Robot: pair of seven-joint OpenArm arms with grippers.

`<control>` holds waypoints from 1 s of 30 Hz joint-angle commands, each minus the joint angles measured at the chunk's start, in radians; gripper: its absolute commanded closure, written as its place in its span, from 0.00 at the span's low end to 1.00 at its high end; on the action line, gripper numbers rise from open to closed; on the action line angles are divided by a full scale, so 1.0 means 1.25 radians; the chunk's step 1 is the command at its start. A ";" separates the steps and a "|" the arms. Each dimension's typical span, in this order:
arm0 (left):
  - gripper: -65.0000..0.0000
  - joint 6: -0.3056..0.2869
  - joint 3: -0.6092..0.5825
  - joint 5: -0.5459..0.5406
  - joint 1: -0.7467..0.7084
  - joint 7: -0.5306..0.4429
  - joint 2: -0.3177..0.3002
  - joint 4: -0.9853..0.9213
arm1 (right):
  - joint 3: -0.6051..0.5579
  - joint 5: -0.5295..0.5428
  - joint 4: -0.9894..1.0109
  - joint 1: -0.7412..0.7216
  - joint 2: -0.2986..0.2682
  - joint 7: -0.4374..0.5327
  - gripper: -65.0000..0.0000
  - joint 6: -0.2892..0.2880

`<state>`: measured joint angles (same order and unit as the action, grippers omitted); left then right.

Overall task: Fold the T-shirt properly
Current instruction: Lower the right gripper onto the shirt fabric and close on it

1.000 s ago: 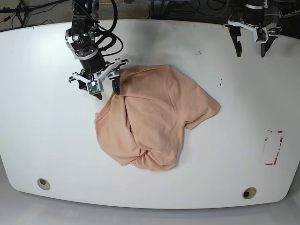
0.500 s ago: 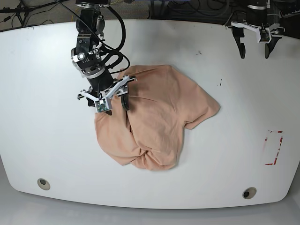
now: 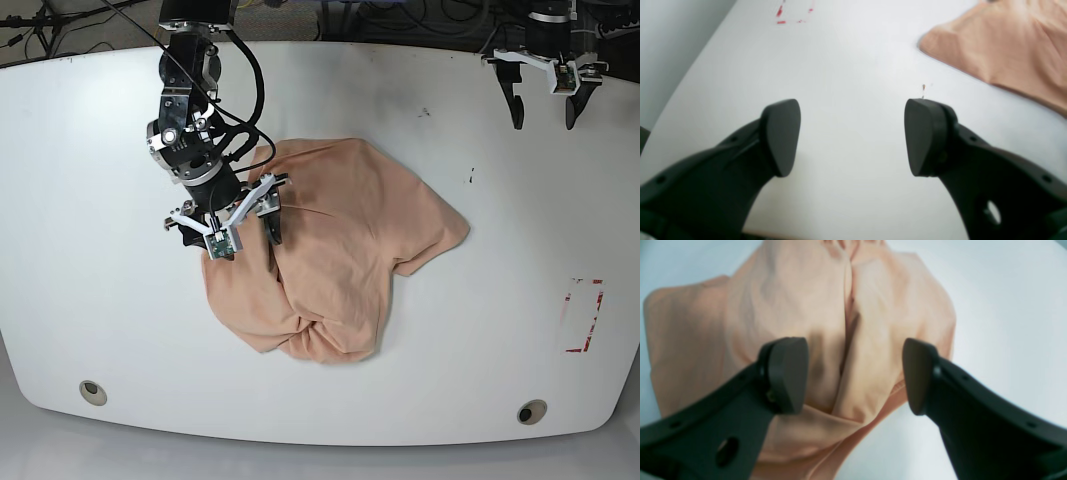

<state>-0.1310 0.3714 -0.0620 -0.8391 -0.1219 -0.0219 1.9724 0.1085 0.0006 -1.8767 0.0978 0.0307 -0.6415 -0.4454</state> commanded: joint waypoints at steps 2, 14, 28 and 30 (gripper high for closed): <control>0.30 0.002 -0.004 -0.007 -0.008 -0.026 -0.002 0.018 | -0.001 0.007 -0.010 -0.024 -0.001 0.014 0.36 0.004; 0.30 0.003 -0.009 -0.008 0.001 -0.025 -0.002 0.025 | -0.018 0.010 0.003 -0.048 0.008 0.032 0.45 0.013; 0.29 0.005 -0.002 -0.011 0.007 -0.031 -0.004 0.020 | -0.072 0.004 0.110 -0.084 0.028 0.047 0.57 0.021; 0.29 0.003 -0.009 -0.009 0.010 -0.033 -0.003 0.022 | -0.054 0.003 0.151 -0.088 0.020 0.046 0.53 0.020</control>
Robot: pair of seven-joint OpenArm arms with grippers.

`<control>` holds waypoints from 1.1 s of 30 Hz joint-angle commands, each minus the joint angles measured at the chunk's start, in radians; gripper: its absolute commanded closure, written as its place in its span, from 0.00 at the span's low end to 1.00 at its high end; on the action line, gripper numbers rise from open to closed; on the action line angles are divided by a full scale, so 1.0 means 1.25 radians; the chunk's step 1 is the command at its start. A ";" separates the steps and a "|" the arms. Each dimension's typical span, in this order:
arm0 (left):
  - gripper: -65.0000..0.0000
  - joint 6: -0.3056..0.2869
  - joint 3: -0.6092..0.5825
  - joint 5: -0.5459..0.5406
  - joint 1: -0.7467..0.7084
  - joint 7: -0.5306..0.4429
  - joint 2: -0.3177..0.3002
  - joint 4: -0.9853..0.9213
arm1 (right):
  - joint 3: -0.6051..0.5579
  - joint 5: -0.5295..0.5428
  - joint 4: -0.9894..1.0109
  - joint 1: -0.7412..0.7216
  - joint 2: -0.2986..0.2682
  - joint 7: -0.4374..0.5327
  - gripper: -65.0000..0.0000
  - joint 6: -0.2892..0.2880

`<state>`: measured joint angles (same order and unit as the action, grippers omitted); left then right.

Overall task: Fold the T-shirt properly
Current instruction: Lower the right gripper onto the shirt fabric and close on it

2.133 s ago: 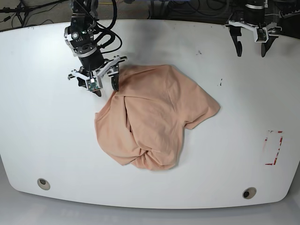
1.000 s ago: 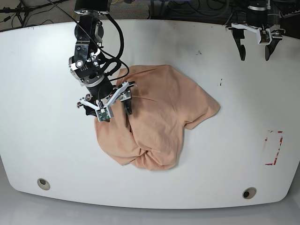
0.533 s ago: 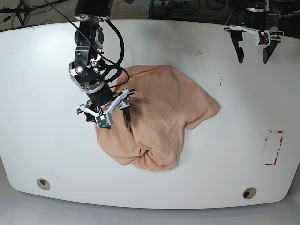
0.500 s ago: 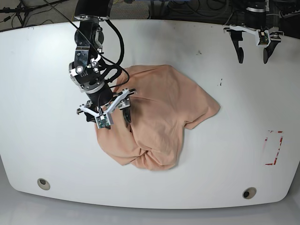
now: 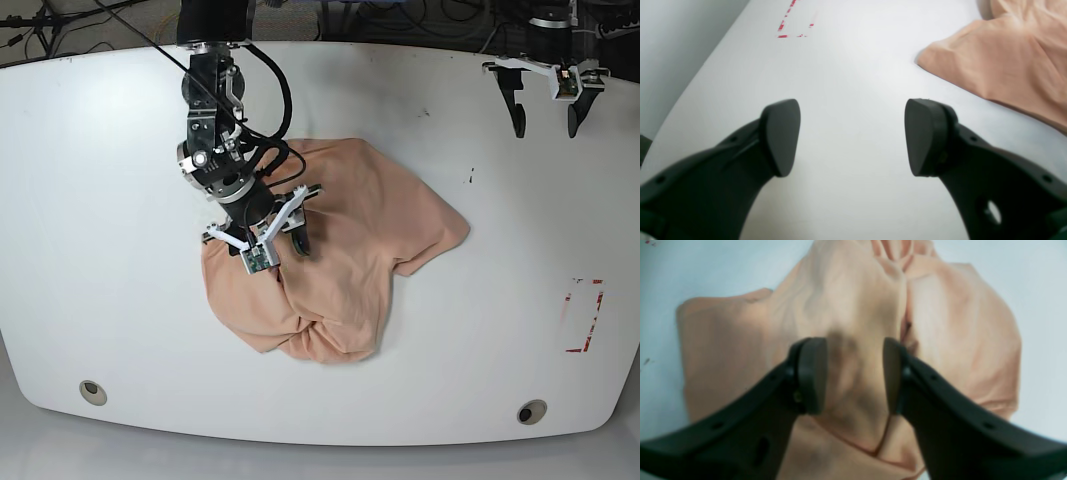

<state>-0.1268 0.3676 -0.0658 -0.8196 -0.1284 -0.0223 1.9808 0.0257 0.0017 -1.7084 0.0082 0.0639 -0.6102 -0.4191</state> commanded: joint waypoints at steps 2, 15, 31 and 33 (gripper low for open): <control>0.29 0.000 -0.008 -0.007 -0.007 -0.029 -0.002 0.015 | 0.014 0.002 0.028 -0.019 -0.008 0.021 0.52 -0.001; 0.28 0.002 -0.002 -0.001 0.001 -0.032 -0.002 0.011 | 0.029 0.003 0.066 -0.009 -0.034 0.023 0.54 -0.010; 0.28 0.001 -0.004 -0.002 0.006 -0.033 -0.002 0.012 | 0.028 0.003 0.062 -0.035 -0.016 0.022 0.60 -0.019; 0.28 0.002 -0.001 -0.001 0.007 -0.036 -0.002 0.013 | 0.030 0.006 0.065 -0.047 -0.012 0.022 0.57 -0.020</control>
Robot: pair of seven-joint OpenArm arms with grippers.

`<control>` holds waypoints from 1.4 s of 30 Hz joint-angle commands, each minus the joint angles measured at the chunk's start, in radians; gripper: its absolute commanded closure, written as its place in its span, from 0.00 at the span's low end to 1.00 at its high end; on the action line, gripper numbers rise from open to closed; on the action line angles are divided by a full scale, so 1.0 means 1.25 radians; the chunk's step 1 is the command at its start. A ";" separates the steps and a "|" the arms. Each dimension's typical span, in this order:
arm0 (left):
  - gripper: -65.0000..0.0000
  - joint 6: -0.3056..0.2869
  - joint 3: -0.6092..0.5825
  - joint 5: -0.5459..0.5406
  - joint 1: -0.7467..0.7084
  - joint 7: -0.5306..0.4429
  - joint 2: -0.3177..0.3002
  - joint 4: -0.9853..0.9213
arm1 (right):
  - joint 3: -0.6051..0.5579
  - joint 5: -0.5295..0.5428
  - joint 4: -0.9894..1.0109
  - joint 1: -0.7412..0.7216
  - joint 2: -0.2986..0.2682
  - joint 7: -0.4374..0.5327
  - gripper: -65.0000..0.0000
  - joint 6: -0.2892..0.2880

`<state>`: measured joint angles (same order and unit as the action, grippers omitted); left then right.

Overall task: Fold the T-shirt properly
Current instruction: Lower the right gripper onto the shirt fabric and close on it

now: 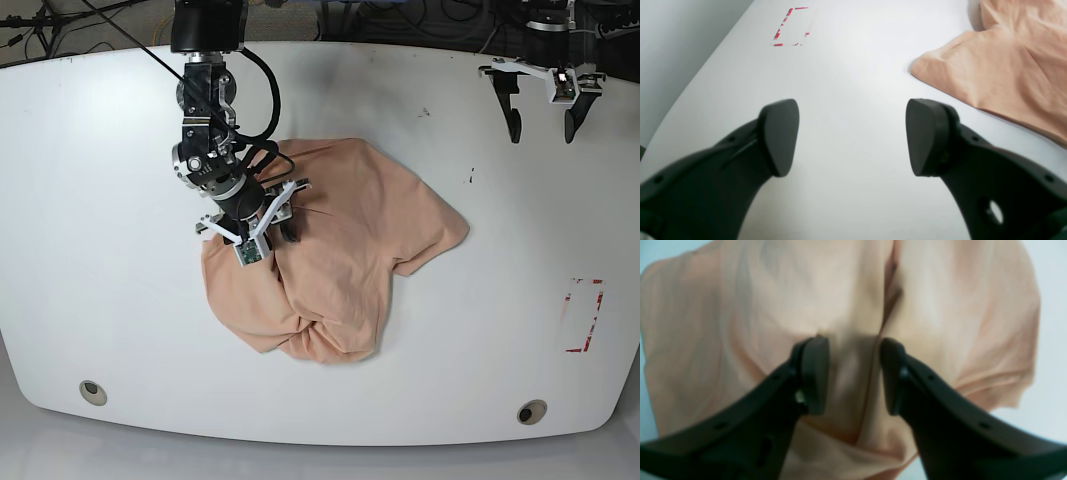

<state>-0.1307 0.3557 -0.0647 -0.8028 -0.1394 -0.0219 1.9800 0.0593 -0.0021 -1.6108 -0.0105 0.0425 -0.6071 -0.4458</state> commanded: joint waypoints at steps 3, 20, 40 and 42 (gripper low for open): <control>0.28 0.005 0.008 -0.002 -0.008 -0.026 -0.001 0.013 | 0.003 0.009 -0.011 -0.045 0.008 0.019 0.52 -0.005; 0.27 0.003 0.007 -0.004 -0.008 -0.030 -0.003 0.016 | 0.001 0.011 0.032 -0.070 -0.005 0.020 0.49 -0.005; 0.27 0.004 0.007 -0.005 -0.003 -0.041 -0.004 0.016 | -0.018 0.015 0.103 -0.107 -0.019 0.029 0.86 -0.008; 0.27 0.004 0.008 -0.007 -0.003 -0.044 -0.004 0.017 | -0.020 0.015 0.117 -0.114 -0.025 0.028 0.93 -0.007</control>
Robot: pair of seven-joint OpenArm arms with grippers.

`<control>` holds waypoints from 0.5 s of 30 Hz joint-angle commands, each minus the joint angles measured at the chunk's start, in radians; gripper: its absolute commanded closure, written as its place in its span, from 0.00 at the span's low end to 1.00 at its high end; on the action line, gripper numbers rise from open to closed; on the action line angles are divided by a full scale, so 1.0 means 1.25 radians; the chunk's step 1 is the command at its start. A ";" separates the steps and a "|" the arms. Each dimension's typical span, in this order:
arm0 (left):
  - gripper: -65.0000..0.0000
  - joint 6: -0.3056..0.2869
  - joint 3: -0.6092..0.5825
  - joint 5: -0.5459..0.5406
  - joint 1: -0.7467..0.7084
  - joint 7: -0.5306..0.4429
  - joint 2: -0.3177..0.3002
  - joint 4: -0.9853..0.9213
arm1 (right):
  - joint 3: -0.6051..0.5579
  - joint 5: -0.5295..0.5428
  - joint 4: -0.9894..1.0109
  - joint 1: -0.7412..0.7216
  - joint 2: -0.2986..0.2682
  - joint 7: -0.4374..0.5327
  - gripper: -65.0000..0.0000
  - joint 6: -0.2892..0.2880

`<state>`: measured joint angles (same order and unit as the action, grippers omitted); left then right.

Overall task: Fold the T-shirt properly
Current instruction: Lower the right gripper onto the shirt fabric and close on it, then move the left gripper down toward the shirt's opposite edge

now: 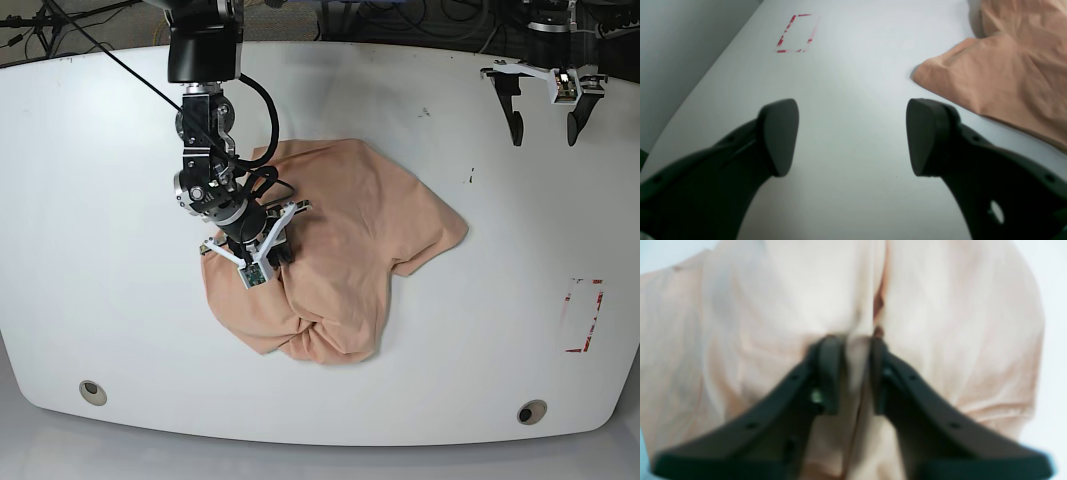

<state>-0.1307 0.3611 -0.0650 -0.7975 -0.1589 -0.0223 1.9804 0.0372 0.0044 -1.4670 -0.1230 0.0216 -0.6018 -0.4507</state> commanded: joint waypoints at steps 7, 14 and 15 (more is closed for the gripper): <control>0.27 0.003 0.004 -0.007 -0.008 -0.033 -0.004 0.019 | -0.002 0.010 0.014 -0.034 -0.023 0.018 0.98 -0.006; 0.27 0.005 0.008 -0.005 -0.004 -0.033 -0.005 0.020 | 0.000 0.008 -0.014 -0.024 -0.030 0.017 0.99 -0.003; 0.27 0.005 0.008 -0.005 -0.004 -0.033 -0.005 0.019 | 0.000 0.008 -0.017 -0.024 -0.031 0.016 0.99 -0.004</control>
<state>-0.1307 0.3641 -0.0650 -0.7963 -0.1726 -0.0223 1.9831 0.0380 0.0051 -1.4563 -0.1337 -0.0143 -0.6056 -0.4534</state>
